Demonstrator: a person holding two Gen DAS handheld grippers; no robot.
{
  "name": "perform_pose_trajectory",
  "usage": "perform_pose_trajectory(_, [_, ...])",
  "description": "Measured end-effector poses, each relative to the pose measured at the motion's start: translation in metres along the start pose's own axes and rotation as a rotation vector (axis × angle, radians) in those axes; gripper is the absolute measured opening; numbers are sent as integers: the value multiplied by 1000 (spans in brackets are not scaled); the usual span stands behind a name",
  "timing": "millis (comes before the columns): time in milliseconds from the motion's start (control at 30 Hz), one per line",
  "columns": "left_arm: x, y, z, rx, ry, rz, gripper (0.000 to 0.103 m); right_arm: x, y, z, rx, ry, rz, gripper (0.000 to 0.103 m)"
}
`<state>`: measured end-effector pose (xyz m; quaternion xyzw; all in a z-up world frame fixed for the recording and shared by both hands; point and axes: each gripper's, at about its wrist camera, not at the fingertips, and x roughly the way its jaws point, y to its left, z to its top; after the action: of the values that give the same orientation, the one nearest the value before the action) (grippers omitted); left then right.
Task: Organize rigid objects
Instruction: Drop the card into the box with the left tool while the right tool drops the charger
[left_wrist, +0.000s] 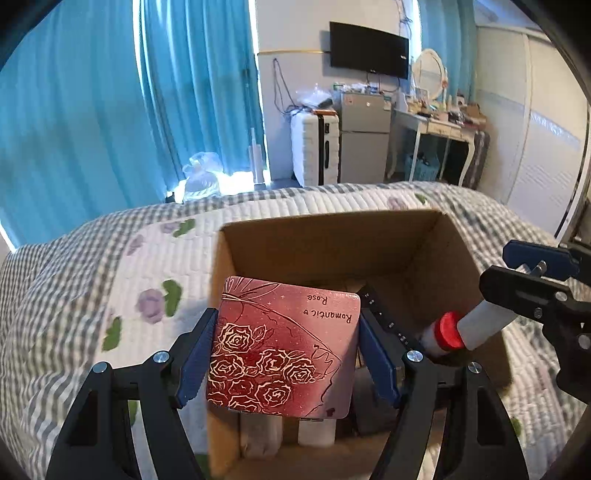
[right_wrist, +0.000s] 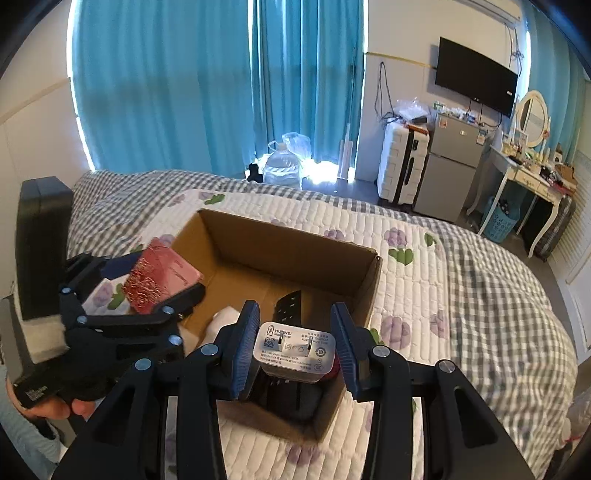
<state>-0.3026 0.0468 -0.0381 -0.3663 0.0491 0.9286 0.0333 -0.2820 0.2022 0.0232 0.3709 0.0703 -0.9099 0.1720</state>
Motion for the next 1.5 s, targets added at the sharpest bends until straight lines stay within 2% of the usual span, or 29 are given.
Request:
perform_pose_trajectory(133, [21, -2, 0, 1, 22, 2, 74, 19, -8, -1, 8, 7, -2, 40])
perform_pose_trajectory(300, [27, -7, 0, 35, 18, 16, 77, 32, -13, -2, 7, 15, 1, 40])
perform_pose_trajectory(333, [25, -7, 0, 35, 13, 11, 81, 34, -13, -1, 9, 17, 1, 40])
perform_pose_trajectory(400, [18, -7, 0, 33, -15, 6, 95, 37, -15, 1, 14, 15, -2, 40])
perform_pose_trajectory(500, [7, -6, 2, 28, -60, -1, 96, 38, -21, 7, 40, 2, 17, 40])
perform_pose_trajectory(600, [7, -2, 6, 9, -47, -1, 96, 45, -27, 18, 77, -1, 45, 40])
perform_pose_trajectory(833, [3, 3, 4, -9, -39, -2, 96, 64, -27, 24, 66, 24, 21, 40])
perform_pose_trajectory(867, [-3, 3, 3, -8, -45, 1, 96, 63, -26, 22, 67, 19, 26, 42])
perform_pose_trajectory(900, [-7, 3, 3, -7, -47, 2, 96, 58, -26, 21, 68, 6, 24, 53])
perform_pose_trajectory(967, [-23, 2, 3, -8, -58, 14, 96, 45, -27, 19, 79, -23, -7, 61])
perform_pose_trajectory(1133, [-83, 1, 11, -8, -131, 9, 96, -11, -32, 26, 116, -67, -37, 61])
perform_pose_trajectory(1233, [-131, 1, 17, -5, -183, 0, 96, -65, -26, 31, 109, -118, -62, 61])
perform_pose_trajectory(1367, [-201, -2, 20, 25, -270, 31, 97, -139, -9, 33, 87, -184, -104, 61])
perform_pose_trajectory(1433, [-229, -1, 20, 28, -307, 27, 102, -172, 1, 33, 64, -213, -121, 62])
perform_pose_trajectory(1500, [-260, 0, 17, 25, -350, 13, 103, -201, 12, 29, 49, -248, -144, 67])
